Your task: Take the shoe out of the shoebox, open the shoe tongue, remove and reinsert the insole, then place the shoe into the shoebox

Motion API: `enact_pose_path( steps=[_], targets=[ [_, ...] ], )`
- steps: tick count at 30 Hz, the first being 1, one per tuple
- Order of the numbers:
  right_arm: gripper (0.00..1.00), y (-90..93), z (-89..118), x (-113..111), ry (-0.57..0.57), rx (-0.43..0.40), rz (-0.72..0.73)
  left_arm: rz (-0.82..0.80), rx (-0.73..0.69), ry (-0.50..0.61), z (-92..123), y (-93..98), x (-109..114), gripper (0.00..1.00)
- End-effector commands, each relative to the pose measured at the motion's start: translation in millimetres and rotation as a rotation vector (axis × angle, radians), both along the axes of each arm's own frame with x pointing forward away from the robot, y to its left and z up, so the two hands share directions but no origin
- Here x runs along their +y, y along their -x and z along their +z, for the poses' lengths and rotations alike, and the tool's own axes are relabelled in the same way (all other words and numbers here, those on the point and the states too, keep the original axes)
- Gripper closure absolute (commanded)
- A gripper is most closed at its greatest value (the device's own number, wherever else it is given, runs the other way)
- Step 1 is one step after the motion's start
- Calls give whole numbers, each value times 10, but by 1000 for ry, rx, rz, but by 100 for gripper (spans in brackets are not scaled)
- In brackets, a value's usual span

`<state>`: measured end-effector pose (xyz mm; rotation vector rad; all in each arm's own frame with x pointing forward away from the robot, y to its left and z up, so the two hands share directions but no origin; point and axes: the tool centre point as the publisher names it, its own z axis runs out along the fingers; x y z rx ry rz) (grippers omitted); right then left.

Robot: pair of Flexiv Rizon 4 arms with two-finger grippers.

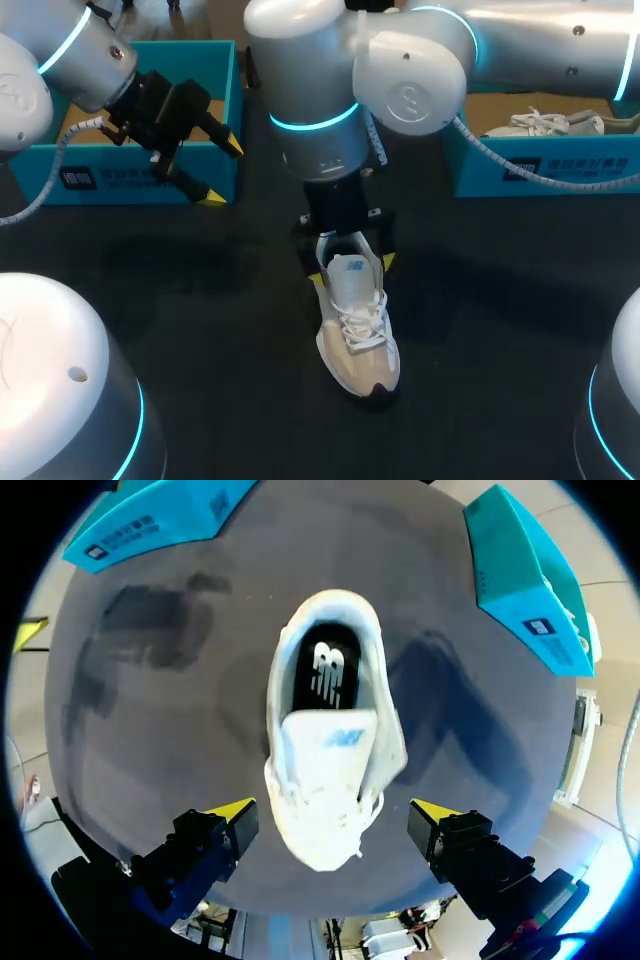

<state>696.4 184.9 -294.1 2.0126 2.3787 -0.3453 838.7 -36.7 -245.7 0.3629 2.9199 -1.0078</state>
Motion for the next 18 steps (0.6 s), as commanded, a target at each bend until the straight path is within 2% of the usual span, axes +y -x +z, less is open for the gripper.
enact_pose_path(
  steps=[1,5,7,13,18],
  targets=[
    [11,133,96,26,15,-24,-23,1,-2,-5,7,11,3,0],
    [45,236,103,31,28,-19,-39,1,-2,-5,7,11,3,0],
    [51,263,124,30,35,-20,-46,1,-2,-5,7,11,3,0],
    [56,272,121,-5,37,-31,-62,1,-2,-5,7,11,3,0],
    [57,227,83,-24,32,-30,-53,1,-2,-5,7,11,3,0]
  ],
)
